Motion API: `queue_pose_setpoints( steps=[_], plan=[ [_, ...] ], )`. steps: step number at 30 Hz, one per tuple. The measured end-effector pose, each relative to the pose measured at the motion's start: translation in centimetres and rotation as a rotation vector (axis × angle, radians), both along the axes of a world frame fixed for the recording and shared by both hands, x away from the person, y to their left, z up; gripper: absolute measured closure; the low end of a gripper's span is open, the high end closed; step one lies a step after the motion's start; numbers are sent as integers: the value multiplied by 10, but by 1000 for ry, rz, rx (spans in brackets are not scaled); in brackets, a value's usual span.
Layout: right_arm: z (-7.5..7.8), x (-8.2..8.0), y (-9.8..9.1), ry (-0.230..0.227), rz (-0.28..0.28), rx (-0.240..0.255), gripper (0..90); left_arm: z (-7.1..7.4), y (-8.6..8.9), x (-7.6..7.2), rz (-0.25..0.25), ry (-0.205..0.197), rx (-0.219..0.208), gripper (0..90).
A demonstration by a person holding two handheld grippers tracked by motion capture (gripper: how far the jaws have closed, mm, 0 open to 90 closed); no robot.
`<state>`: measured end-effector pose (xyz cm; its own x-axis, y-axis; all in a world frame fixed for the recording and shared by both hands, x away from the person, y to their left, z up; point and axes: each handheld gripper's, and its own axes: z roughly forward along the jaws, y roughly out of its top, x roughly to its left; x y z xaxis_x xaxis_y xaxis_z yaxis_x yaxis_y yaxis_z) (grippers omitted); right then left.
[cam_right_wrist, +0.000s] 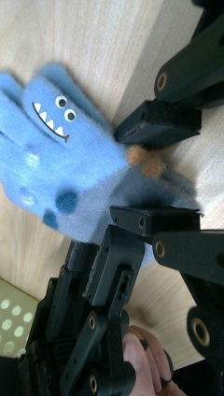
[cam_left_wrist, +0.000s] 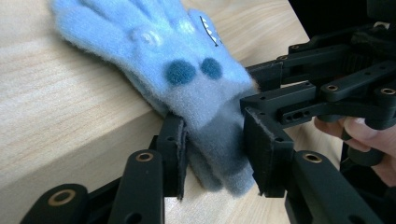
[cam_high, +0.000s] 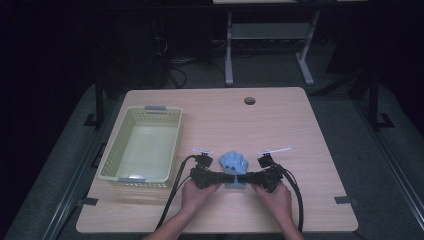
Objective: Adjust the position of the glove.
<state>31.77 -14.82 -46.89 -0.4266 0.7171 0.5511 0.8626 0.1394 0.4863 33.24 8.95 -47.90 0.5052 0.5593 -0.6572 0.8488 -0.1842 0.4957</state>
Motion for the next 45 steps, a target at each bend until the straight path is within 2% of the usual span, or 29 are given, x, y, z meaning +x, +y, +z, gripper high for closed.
queue_pose_setpoints(
  steps=[2,9,10,17,23,27,39,45],
  plan=[
    [-2,0,-1,7,-2,19,645,-2,2,2,9,31,-24,644],
    [-5,2,-1,18,-4,47,680,-6,2,6,16,67,-56,684],
    [-6,2,-1,23,-8,64,697,-7,3,8,15,69,-62,696],
    [-5,2,0,19,-10,76,733,-9,4,11,8,80,-77,698],
    [-4,2,-1,14,-7,78,742,-9,4,11,22,61,-95,734],
    [-1,1,0,4,-5,70,747,-9,5,12,14,73,-106,744],
    [9,-2,3,-20,20,56,749,2,6,6,-3,27,-95,744],
    [16,-4,3,-50,29,46,751,9,7,4,-10,7,-105,744]
  ],
)
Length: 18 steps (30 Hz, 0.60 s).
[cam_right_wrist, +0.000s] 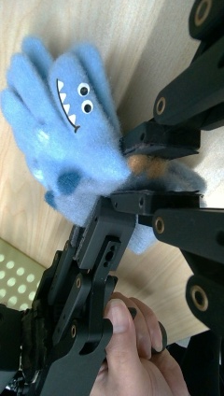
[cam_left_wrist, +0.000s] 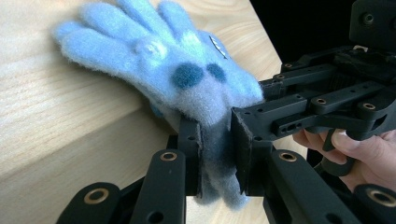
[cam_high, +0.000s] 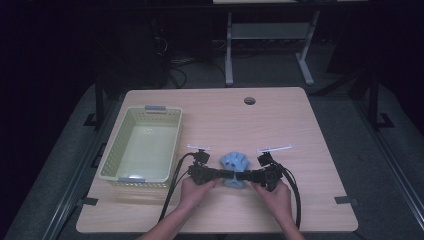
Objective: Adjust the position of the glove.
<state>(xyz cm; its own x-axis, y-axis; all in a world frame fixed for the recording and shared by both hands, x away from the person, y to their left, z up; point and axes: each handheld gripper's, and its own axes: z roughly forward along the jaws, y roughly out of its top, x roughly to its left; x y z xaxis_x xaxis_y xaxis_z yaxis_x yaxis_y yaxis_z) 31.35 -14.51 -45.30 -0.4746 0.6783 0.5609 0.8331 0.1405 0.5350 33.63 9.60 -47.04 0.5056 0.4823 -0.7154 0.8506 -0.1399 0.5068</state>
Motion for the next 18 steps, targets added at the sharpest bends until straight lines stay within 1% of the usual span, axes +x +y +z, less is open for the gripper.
queue_pose_setpoints(
  steps=[2,4,6,7,8,9,10,11,12,15,18],
  plan=[
    [3,-1,0,2,-5,5,751,2,0,-1,-1,-5,-5,744],
    [5,-2,-1,-12,3,5,751,4,0,-2,-9,-14,-8,744],
    [8,-4,-1,-11,2,4,752,6,0,-3,-12,-21,-8,744],
    [8,-4,-2,-22,4,4,752,8,-1,-3,-16,-25,-8,744],
    [10,-4,-2,-21,3,4,751,9,-1,-3,-16,-29,-9,743],
    [11,-5,-2,-17,1,7,751,10,-1,-4,-18,-33,-13,744],
    [12,-5,-3,-28,5,10,752,12,-1,-4,-21,-36,-15,744],
    [13,-5,-4,-25,3,15,751,13,-1,-4,-20,-37,-18,743],
    [13,-5,-5,-32,4,19,752,14,-1,-4,-24,-42,-18,743],
    [16,-6,-6,-29,7,28,751,15,0,-3,-33,-45,-25,742],
    [16,-6,-7,-25,10,37,751,14,0,-2,-40,-36,-29,741]
  ],
)
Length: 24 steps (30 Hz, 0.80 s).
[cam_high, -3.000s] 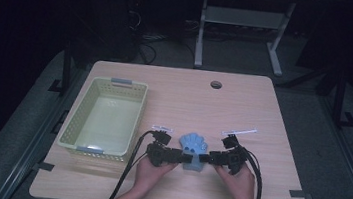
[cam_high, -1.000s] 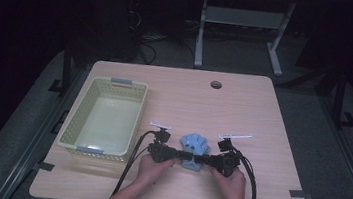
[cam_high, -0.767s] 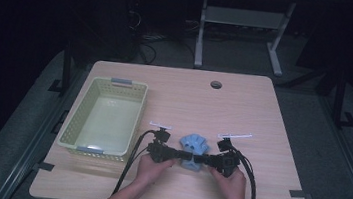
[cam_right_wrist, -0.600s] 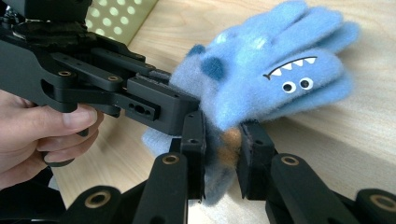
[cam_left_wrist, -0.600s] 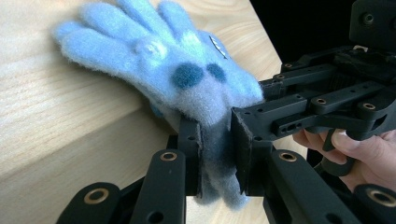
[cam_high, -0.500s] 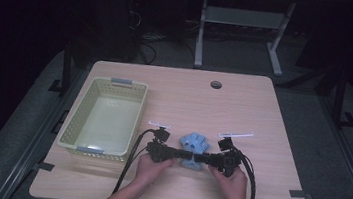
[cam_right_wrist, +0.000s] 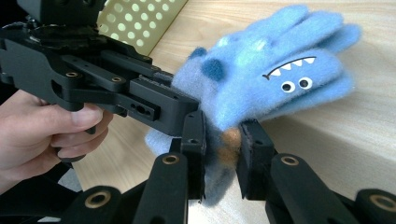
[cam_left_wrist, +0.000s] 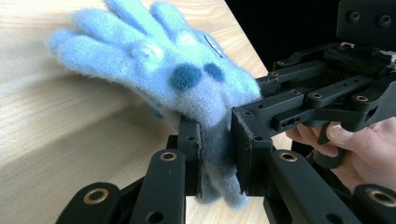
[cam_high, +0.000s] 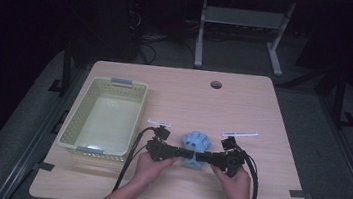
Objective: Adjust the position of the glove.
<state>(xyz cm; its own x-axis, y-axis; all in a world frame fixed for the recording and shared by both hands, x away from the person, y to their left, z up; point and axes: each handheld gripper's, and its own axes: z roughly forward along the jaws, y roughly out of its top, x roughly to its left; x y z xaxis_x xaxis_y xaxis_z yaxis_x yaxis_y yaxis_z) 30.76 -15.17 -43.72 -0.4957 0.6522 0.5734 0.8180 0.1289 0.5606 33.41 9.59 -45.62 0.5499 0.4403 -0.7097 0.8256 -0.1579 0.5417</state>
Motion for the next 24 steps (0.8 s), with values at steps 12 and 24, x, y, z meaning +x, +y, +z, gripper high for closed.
queue_pose_setpoints(
  steps=[12,24],
  plan=[
    [3,0,3,2,5,3,751,3,4,0,-8,-10,-6,741],
    [5,3,8,2,16,7,750,7,11,2,-4,-12,-10,739]
  ],
)
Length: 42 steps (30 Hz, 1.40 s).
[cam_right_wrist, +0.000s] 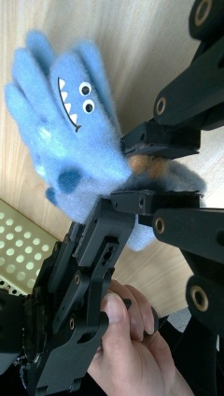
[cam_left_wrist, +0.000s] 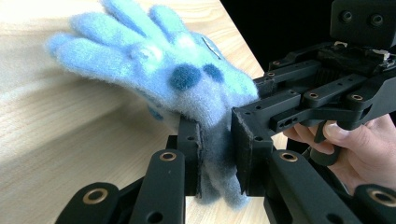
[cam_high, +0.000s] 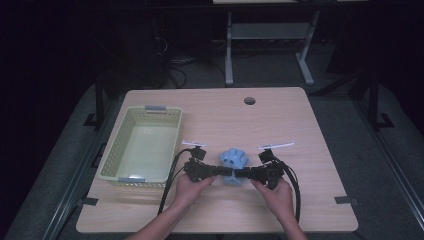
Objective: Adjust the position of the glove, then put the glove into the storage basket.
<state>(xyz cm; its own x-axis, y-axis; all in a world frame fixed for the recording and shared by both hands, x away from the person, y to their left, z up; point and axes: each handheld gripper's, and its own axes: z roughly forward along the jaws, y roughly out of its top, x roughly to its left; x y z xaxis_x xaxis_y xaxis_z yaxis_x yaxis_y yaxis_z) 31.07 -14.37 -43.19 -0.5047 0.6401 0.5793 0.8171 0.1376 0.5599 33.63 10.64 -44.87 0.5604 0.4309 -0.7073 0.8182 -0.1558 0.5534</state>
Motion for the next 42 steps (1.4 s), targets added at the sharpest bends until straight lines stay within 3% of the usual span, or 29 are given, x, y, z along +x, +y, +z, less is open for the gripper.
queue_pose_setpoints(
  steps=[21,42],
  plan=[
    [37,6,25,-65,50,-21,751,28,29,0,16,-32,-49,741],
    [58,23,55,-91,95,15,751,54,64,7,46,-68,-49,745]
  ],
)
